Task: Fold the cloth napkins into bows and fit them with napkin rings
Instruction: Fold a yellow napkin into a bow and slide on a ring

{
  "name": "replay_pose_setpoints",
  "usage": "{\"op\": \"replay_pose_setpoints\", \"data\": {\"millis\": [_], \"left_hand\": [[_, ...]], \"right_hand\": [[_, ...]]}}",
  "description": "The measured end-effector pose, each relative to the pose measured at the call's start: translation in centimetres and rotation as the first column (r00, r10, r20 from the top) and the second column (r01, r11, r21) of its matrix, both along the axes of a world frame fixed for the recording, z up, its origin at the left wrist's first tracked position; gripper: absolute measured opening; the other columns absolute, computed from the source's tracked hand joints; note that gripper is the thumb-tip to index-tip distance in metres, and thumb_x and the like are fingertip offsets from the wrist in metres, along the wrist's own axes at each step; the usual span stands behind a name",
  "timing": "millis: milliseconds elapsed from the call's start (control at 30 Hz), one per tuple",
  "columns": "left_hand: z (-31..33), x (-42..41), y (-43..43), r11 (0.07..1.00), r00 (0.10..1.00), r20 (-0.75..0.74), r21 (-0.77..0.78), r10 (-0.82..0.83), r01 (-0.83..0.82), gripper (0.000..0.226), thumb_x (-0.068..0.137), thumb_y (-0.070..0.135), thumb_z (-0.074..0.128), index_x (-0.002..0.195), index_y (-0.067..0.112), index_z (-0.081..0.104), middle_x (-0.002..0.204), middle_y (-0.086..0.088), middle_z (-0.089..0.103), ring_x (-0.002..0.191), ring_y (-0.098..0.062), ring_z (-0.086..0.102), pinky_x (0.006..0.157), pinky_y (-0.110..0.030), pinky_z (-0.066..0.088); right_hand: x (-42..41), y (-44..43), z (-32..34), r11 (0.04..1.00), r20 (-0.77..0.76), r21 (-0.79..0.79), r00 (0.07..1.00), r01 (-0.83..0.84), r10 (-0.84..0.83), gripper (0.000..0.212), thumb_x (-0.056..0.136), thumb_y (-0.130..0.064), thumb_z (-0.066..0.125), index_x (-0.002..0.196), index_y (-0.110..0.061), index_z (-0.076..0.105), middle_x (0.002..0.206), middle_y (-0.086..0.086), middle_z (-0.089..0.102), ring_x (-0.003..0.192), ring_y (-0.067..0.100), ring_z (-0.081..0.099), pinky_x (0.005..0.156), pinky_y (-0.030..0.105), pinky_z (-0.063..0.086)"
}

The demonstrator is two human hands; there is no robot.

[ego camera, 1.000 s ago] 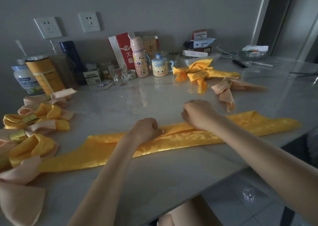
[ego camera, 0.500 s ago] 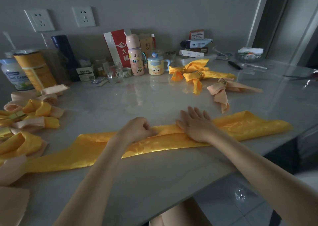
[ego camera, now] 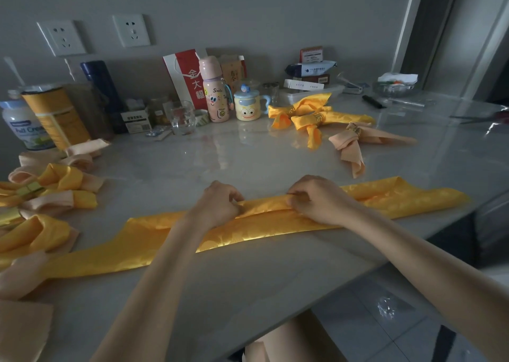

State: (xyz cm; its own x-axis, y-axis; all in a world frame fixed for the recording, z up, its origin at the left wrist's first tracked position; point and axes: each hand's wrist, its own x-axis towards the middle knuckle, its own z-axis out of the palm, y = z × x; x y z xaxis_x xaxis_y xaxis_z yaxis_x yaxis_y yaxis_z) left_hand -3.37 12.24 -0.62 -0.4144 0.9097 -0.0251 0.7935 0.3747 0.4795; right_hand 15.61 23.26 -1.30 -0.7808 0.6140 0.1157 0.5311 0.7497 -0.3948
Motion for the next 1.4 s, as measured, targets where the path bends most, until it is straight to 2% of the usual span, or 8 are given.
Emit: {"op": "replay_pose_setpoints", "data": {"millis": [133, 367, 700, 833, 1033, 1167, 1267, 1400], "left_hand": [[0.1, 0.1, -0.3, 1.0, 1.0, -0.011, -0.003, -0.024, 0.024, 0.017, 0.086, 0.024, 0.064, 0.103, 0.02, 0.062, 0.116, -0.006, 0.05, 0.115, -0.023, 0.045, 0.097, -0.031, 0.039], [1.1, 0.1, -0.7, 0.997, 0.993, 0.087, -0.01, -0.079, 0.08, 0.018, 0.083, 0.023, 0.069, 0.099, 0.018, 0.063, 0.108, -0.001, 0.062, 0.092, -0.012, 0.055, 0.081, -0.025, 0.046], [1.0, 1.2, -0.7, 0.989, 0.991, 0.106, -0.118, -0.079, 0.091, 0.02, 0.079, 0.032, 0.074, 0.083, 0.024, 0.055, 0.084, 0.013, 0.054, 0.088, -0.011, 0.052, 0.077, -0.025, 0.039], [0.8, 1.4, -0.8, 0.986, 0.994, 0.088, -0.145, -0.067, 0.079, 0.028, 0.083, 0.033, 0.069, 0.104, 0.021, 0.056, 0.09, 0.011, 0.052, 0.093, -0.013, 0.05, 0.079, -0.025, 0.039], [1.0, 1.9, -0.7, 0.984, 0.993, 0.024, -0.13, -0.118, 0.12, 0.029, 0.086, 0.029, 0.065, 0.112, 0.016, 0.059, 0.1, 0.007, 0.05, 0.097, -0.013, 0.049, 0.083, -0.023, 0.04], [1.1, 1.8, -0.7, 0.989, 0.991, 0.004, -0.065, -0.135, 0.135, 0.024, 0.086, 0.025, 0.065, 0.107, 0.013, 0.061, 0.1, 0.005, 0.053, 0.095, -0.012, 0.049, 0.081, -0.021, 0.039], [1.0, 2.1, -0.7, 0.993, 0.993, -0.021, 0.013, -0.12, 0.12, 0.02, 0.087, 0.023, 0.063, 0.103, 0.011, 0.062, 0.101, 0.001, 0.056, 0.101, -0.017, 0.054, 0.089, -0.027, 0.043], [1.3, 2.7, -0.9, 0.986, 0.987, -0.113, 0.108, -0.114, 0.126, 0.008, 0.083, 0.014, 0.064, 0.087, 0.018, 0.058, 0.086, 0.009, 0.05, 0.101, -0.022, 0.055, 0.091, -0.035, 0.043]], "right_hand": [[0.0, 0.1, 0.3, 1.0, -0.026, 0.018, 1.0, 0.014, -0.014, 0.026, 0.086, -0.031, 0.063, 0.108, -0.018, 0.064, 0.109, -0.002, 0.06, 0.105, 0.017, 0.054, 0.097, 0.036, 0.04], [0.7, -0.8, -0.3, 0.99, -0.181, 0.142, 0.983, -0.009, 0.035, 0.013, 0.08, -0.017, 0.067, 0.087, -0.022, 0.057, 0.087, -0.008, 0.055, 0.085, 0.012, 0.049, 0.082, 0.027, 0.038], [1.1, -1.9, 0.1, 0.81, 0.135, 0.515, 0.959, -0.281, 0.247, 0.017, 0.081, -0.001, 0.052, 0.086, -0.017, 0.052, 0.088, 0.0, 0.046, 0.081, 0.012, 0.033, 0.074, 0.025, 0.028], [1.5, -1.8, 1.1, 0.92, 0.258, 0.268, 0.941, -0.286, 0.218, 0.018, 0.085, -0.013, 0.051, 0.095, -0.027, 0.044, 0.098, -0.008, 0.038, 0.093, 0.012, 0.038, 0.083, 0.025, 0.032], [1.3, -0.8, 0.9, 0.987, 0.047, 0.032, 0.987, -0.155, 0.154, 0.006, 0.087, -0.028, 0.063, 0.082, -0.029, 0.059, 0.096, -0.009, 0.053, 0.099, 0.011, 0.049, 0.093, 0.032, 0.04], [0.8, -0.6, 1.5, 0.98, 0.018, -0.175, 0.995, -0.091, 0.096, 0.026, 0.083, -0.022, 0.069, 0.104, -0.024, 0.054, 0.101, -0.007, 0.058, 0.099, 0.012, 0.055, 0.087, 0.027, 0.046], [0.3, -0.6, 1.6, 0.989, 0.007, -0.124, 0.997, -0.075, 0.077, 0.028, 0.082, -0.017, 0.069, 0.107, -0.022, 0.057, 0.095, -0.008, 0.056, 0.091, 0.011, 0.055, 0.078, 0.021, 0.043], [0.2, -1.6, 0.9, 0.982, -0.049, 0.159, 0.993, -0.102, 0.111, 0.019, 0.078, -0.008, 0.061, 0.088, -0.023, 0.052, 0.088, -0.007, 0.05, 0.085, 0.013, 0.048, 0.07, 0.022, 0.035]]}}
